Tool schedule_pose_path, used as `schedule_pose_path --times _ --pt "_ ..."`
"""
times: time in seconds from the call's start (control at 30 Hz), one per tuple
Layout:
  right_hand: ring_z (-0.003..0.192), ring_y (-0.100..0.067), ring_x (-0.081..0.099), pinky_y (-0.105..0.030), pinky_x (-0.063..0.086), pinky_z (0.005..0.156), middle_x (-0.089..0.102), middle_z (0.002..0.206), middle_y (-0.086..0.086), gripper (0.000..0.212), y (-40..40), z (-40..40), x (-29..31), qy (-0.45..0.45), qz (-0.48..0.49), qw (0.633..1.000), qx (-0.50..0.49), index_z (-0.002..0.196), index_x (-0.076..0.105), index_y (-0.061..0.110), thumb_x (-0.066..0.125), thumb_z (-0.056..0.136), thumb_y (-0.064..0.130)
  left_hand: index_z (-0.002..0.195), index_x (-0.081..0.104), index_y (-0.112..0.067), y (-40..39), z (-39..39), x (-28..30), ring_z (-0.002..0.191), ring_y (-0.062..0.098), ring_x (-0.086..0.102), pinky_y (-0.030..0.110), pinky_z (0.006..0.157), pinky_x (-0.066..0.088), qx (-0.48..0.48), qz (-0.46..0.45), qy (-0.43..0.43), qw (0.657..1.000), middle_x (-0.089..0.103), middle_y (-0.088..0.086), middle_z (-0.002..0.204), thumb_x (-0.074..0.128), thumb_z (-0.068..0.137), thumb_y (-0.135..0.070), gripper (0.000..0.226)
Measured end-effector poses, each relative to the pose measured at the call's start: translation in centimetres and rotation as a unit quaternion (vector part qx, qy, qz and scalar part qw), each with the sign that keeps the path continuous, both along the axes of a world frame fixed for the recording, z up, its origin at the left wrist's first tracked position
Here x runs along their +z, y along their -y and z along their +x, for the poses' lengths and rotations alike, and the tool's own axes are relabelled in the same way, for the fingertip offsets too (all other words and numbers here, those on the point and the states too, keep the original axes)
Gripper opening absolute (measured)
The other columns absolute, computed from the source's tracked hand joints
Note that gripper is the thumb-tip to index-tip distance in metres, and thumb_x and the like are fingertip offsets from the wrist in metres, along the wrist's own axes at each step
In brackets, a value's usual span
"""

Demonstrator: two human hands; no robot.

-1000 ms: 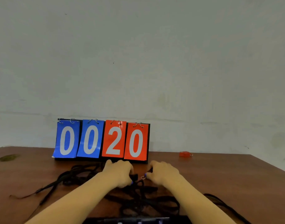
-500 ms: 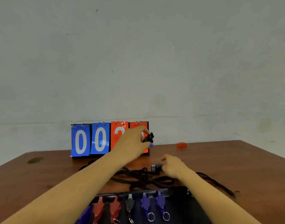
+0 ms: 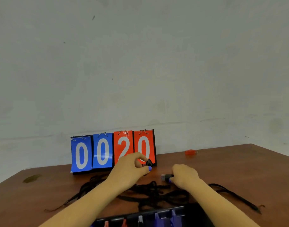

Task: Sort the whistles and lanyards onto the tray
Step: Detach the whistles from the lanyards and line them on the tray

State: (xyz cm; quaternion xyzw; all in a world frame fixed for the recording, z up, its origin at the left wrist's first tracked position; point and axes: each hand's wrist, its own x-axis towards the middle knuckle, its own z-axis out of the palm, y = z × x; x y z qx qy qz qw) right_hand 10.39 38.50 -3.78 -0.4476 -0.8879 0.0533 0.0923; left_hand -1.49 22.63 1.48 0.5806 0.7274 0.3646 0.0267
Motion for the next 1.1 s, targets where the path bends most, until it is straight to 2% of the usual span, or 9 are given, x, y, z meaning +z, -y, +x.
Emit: schedule_pose_path --times 0.1,0.2,0.3,0.43,0.63,0.87,0.97,1.03,1.1 --pt "0.083 -0.023 0.061 -0.031 0.044 0.067 0.062 0.089 -0.005 0.025 0.8 2.0 0.7 -0.094 -0.011 0.995 -0.010 0.096 0.059 0.011 0.058 0.088 0.034 0.106 0.055 -0.032 0.9 1.5 -0.1 0.074 0.009 0.062 0.021 0.072 0.050 -0.018 0.006 0.007 1.000 0.068 -0.001 0.081 0.063 0.083 -0.037 0.025" --pt "0.053 -0.015 0.046 -0.028 0.034 0.052 0.051 0.059 0.000 0.035 2.4 5.7 1.6 -0.183 -0.059 0.981 -0.003 0.061 0.052 0.014 0.068 0.078 0.040 0.108 0.046 -0.032 2.3 4.4 -0.4 0.075 0.007 0.061 0.017 0.068 0.044 -0.021 0.035 0.047 0.998 0.066 -0.001 0.082 0.064 0.082 -0.038 0.032" --pt "0.056 -0.017 0.044 -0.029 0.033 0.055 0.050 0.059 -0.004 0.038 4.3 10.3 1.0 -0.261 -0.085 0.961 -0.016 0.059 0.051 0.015 0.071 0.074 0.044 0.105 0.051 -0.028 3.6 8.2 -1.7 0.072 0.005 0.060 0.014 0.063 0.041 -0.020 0.046 0.096 0.994 0.065 -0.002 0.077 0.066 0.081 -0.035 0.029" --pt "0.068 -0.017 0.057 -0.031 0.045 0.064 0.062 0.072 0.000 0.033 6.1 14.1 -1.0 -0.359 -0.117 0.926 -0.028 0.075 0.062 0.013 0.066 0.078 0.045 0.100 0.056 -0.038 3.8 12.3 -4.6 0.080 0.006 0.059 0.031 0.088 0.043 -0.029 0.013 -0.015 0.999 0.064 -0.008 0.074 0.061 0.082 -0.044 0.020" --pt "0.062 -0.011 0.052 -0.027 0.040 0.059 0.057 0.067 0.005 0.034 6.9 14.5 0.1 -0.238 -0.085 0.967 0.035 0.065 0.054 0.021 0.063 0.076 0.052 0.098 0.057 -0.032 3.3 14.6 -6.0 0.095 0.009 0.040 0.026 0.084 0.031 0.050 0.003 -0.225 0.973 0.059 -0.016 0.090 0.047 0.086 -0.051 0.025" --pt "0.059 -0.011 0.047 -0.025 0.038 0.057 0.051 0.064 0.007 0.035 7.3 14.7 -0.3 -0.108 -0.033 0.992 0.052 0.063 0.042 0.025 0.057 0.076 0.054 0.104 0.053 -0.036 3.7 13.8 -6.4 0.085 0.008 0.037 0.025 0.074 0.025 0.079 0.053 -0.231 0.968 0.048 -0.016 0.077 0.036 0.094 -0.039 0.020" --pt "0.058 -0.011 0.047 -0.026 0.038 0.058 0.050 0.062 0.007 0.035 7.2 15.0 -0.2 -0.094 -0.038 0.993 0.057 0.061 0.042 0.026 0.058 0.076 0.053 0.090 0.061 -0.037 3.9 12.5 -6.6 0.081 0.007 0.048 0.023 0.071 0.021 0.062 0.086 -0.248 0.963 0.056 -0.020 0.075 0.064 0.079 -0.023 0.018" --pt "0.058 -0.013 0.048 -0.027 0.039 0.057 0.050 0.060 0.007 0.034 7.2 15.0 -0.3 -0.079 -0.047 0.994 0.060 0.058 0.043 0.024 0.059 0.076 0.048 0.095 0.061 -0.038 4.3 12.0 -6.7 0.095 0.005 0.048 0.021 0.073 0.021 0.020 0.050 -0.243 0.969 0.060 -0.024 0.090 0.064 0.077 -0.016 0.029" --pt "0.055 -0.014 0.047 -0.027 0.038 0.055 0.048 0.055 0.005 0.037 7.3 15.0 -0.4 -0.073 -0.057 0.994 0.065 0.054 0.044 0.022 0.059 0.076 0.047 0.112 0.054 -0.042 4.4 11.5 -7.4 0.110 -0.001 0.029 0.017 0.087 0.018 -0.023 0.030 -0.226 0.973 0.051 -0.030 0.114 0.049 0.087 -0.018 0.035"
